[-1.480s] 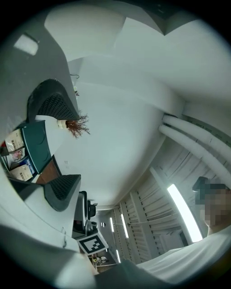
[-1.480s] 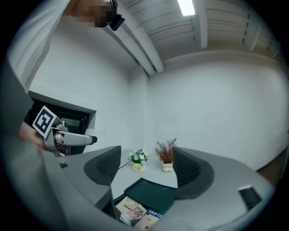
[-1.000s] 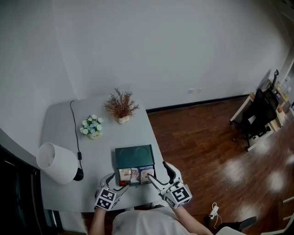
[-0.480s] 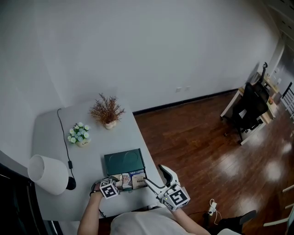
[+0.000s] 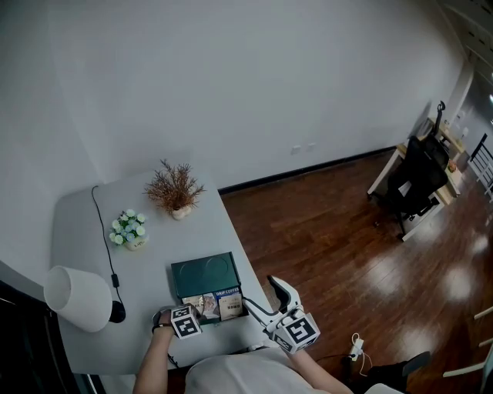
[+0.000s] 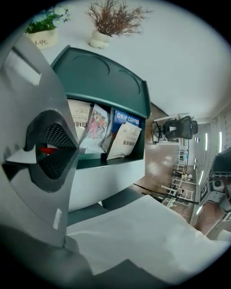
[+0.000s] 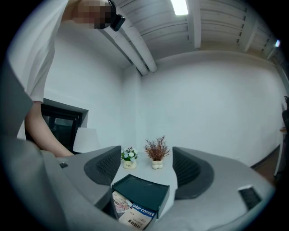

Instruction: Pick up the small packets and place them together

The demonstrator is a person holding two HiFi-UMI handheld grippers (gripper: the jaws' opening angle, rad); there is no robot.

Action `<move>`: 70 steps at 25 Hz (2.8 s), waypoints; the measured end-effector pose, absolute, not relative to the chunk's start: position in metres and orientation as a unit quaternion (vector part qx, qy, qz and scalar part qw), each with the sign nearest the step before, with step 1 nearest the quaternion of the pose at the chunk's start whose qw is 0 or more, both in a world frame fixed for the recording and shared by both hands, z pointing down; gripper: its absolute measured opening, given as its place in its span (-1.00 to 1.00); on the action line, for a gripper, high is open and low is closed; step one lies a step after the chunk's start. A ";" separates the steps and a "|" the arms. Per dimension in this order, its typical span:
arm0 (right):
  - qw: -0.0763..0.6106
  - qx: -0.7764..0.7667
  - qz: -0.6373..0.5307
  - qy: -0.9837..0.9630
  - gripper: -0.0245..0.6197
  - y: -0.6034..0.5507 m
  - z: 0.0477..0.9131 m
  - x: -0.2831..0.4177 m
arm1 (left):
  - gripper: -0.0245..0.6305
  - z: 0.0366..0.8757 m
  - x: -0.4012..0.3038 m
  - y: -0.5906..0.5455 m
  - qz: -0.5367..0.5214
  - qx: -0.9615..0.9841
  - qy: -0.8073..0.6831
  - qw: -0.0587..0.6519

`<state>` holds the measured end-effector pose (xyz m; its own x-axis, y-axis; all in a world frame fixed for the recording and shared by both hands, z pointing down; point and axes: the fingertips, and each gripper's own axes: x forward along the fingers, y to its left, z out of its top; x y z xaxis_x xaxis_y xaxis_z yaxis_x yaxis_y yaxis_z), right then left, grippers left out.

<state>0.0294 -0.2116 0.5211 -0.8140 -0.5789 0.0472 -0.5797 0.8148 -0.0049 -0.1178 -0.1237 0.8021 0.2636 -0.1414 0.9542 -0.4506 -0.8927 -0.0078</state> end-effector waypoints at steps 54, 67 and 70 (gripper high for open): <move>0.002 0.274 0.040 -0.961 0.16 -0.208 0.522 -0.001 | 0.46 0.552 -0.209 -0.157 0.070 0.686 -0.720 0.081; 0.003 0.271 0.040 -0.962 0.16 -0.204 0.522 -0.008 | 0.33 0.546 -0.199 -0.136 0.046 0.692 -0.718 0.058; 0.006 0.275 0.043 -0.960 0.16 -0.201 0.525 -0.003 | 0.33 0.557 -0.195 -0.138 0.064 0.702 -0.705 0.073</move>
<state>-0.0032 -0.2014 0.5245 -0.8481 -0.5287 0.0343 -0.5296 0.8446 -0.0788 -0.1949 -0.1377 0.5570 -0.0035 -0.9811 0.1933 -0.9999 0.0061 0.0126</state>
